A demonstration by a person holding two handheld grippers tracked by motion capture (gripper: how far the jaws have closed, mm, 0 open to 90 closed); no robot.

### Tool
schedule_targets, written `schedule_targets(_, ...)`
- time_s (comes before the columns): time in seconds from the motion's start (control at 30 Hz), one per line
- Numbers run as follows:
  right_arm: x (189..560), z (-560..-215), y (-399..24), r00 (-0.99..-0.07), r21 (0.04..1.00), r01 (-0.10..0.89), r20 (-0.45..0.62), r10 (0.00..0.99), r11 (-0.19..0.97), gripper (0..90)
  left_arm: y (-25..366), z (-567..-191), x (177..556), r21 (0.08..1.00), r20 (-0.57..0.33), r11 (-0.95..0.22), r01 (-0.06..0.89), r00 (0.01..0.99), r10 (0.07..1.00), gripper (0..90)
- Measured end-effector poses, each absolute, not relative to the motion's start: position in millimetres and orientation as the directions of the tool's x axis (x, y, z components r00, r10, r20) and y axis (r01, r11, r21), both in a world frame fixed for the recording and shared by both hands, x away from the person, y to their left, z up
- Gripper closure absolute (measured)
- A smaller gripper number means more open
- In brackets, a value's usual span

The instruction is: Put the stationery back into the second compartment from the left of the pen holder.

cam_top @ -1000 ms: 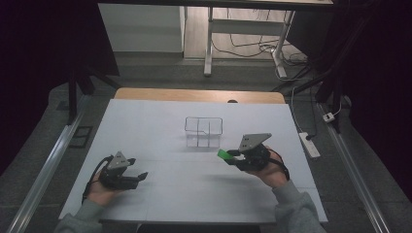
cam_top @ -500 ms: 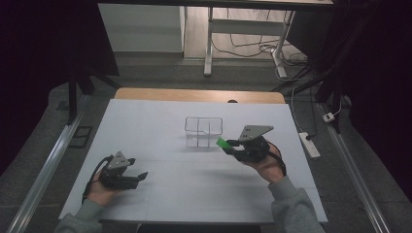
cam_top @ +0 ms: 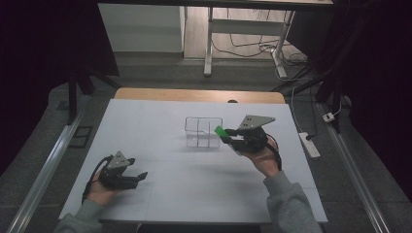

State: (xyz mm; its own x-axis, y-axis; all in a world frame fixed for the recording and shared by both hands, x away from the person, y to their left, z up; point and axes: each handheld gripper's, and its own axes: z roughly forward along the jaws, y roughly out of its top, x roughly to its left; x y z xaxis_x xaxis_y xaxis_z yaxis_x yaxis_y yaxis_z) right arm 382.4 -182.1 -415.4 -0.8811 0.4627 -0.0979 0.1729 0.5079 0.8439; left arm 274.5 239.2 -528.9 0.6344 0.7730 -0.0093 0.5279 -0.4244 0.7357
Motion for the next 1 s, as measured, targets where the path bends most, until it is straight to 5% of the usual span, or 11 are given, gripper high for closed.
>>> schedule_targets(1.0, 420, -393, -146, -0.848, 0.902, 0.172, -0.069, 0.526, 0.396, 66.8, 240, -529, 275, 0.738, -0.015, -0.419, 0.529, 0.634, 0.773, 26.7)
